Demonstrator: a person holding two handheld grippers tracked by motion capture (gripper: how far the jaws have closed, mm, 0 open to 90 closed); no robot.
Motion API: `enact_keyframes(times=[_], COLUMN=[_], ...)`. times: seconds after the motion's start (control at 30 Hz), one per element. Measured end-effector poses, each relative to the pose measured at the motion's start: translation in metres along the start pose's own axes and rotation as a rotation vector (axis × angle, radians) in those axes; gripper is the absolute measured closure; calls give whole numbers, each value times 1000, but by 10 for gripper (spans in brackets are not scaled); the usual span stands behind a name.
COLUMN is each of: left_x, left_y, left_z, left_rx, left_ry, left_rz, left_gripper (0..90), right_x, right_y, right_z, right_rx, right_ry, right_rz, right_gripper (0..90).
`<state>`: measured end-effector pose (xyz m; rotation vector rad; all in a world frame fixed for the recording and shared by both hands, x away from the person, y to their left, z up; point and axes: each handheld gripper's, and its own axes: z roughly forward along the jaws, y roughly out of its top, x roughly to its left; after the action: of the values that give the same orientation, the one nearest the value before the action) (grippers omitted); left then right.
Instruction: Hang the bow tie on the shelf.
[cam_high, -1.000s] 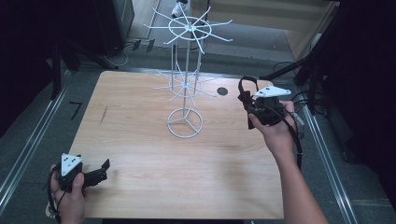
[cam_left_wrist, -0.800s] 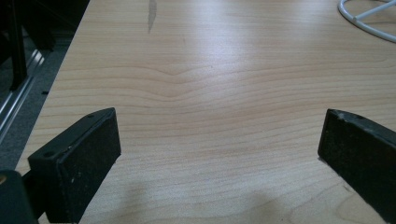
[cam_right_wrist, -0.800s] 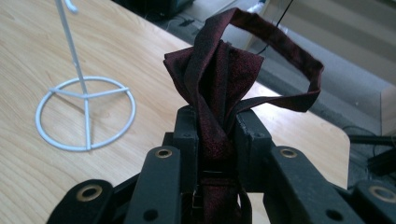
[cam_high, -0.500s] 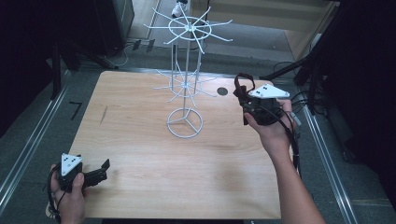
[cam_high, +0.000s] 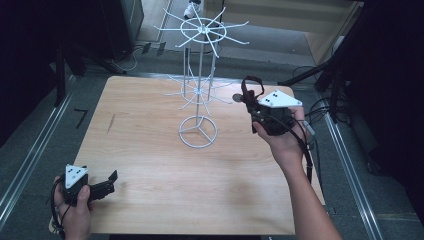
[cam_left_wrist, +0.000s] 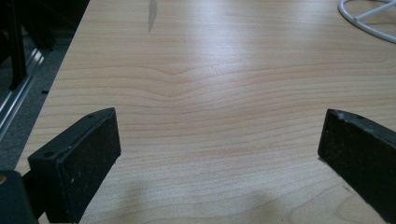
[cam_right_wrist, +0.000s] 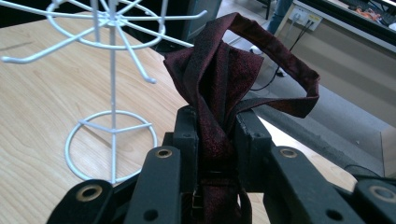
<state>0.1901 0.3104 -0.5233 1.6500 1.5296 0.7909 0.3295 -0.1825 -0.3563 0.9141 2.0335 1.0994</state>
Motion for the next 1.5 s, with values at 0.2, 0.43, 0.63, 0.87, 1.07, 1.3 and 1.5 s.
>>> enact_keyframes(times=[0.2, 0.43, 0.63, 0.87, 1.07, 1.3, 1.5], left_x=[0, 0, 0, 0, 1, 1, 1], left_y=[0, 0, 0, 0, 0, 0, 0], left_z=[0, 0, 0, 0, 0, 0, 0], left_rx=[0, -1, -1, 0, 3, 1, 1], left_ry=[1, 1, 0, -1, -3, -3, -2], left_rz=[-2, -2, -5, -7, -8, -11, -11], left_gripper=[0, 0, 0, 0, 0, 0, 0], right_x=[13, 25, 30, 38, 46, 55, 64], right_y=[4, 1, -8, -13, -16, -20, -27], right_z=[-4, -3, 0, 4, 12, 24, 40], right_rx=[-17, -19, -11, -4, 19, 25, 45], right_ry=[24, 38, 49, 68, 90, 111, 134], right_rz=[-14, -30, -23, -26, -33, -37, -23], right_gripper=[741, 741, 741, 741, 741, 741, 741])
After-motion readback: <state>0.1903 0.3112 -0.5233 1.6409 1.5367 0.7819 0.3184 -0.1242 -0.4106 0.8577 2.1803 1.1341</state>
